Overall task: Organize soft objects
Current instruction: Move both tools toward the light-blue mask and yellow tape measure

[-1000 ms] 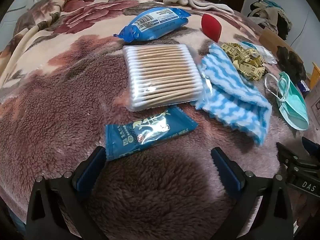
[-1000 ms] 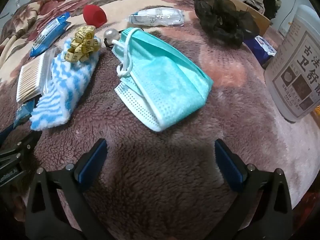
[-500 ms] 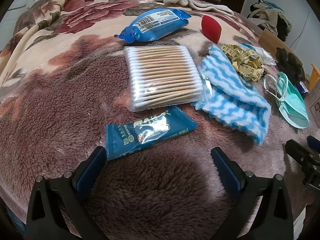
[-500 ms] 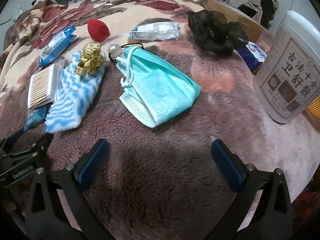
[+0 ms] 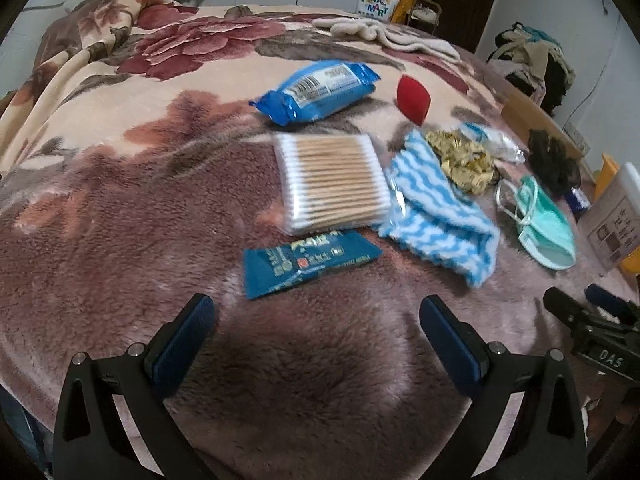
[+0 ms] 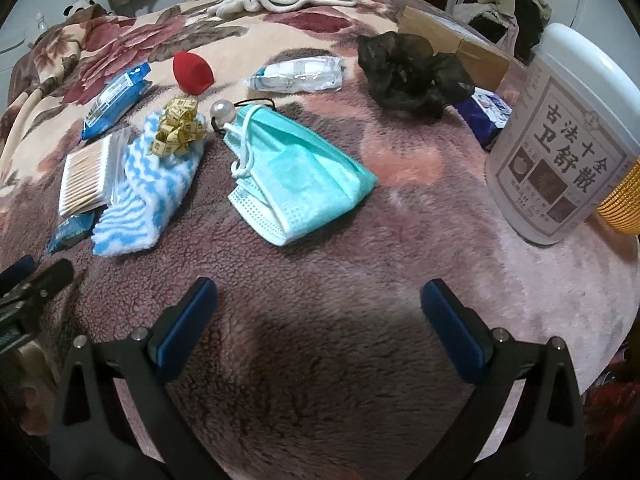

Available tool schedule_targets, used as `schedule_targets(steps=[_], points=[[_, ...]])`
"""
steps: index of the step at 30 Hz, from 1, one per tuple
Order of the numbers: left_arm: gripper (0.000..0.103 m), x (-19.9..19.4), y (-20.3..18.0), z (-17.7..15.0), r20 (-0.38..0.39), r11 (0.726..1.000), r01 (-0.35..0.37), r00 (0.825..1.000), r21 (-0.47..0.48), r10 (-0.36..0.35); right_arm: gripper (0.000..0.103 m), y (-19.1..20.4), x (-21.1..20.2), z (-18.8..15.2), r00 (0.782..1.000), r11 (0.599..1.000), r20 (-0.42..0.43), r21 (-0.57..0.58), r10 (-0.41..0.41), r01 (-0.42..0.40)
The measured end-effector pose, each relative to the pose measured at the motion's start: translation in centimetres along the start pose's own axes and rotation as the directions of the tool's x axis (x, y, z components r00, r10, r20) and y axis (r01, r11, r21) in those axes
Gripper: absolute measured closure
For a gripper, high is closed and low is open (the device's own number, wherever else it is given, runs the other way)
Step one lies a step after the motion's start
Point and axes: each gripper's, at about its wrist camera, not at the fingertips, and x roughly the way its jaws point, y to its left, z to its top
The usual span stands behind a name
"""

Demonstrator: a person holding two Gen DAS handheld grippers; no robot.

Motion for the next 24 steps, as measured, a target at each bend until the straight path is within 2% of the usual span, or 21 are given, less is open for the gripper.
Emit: schedule_targets(steps=[6,24], points=[[0.000,0.07,0.43,0.80,-0.004,1.000,-0.029,1.000,-0.002,0.029,0.000,-0.15,0.04,0.15,1.000,1.000,0.004,-0.003,0.000,0.000],[0.000,0.53,0.72,0.44,-0.017,0.999,-0.016,1.000,-0.029,0.015,0.000,0.17,0.31,0.50,1.000,1.000,0.007,-0.019,0.007,-0.007]])
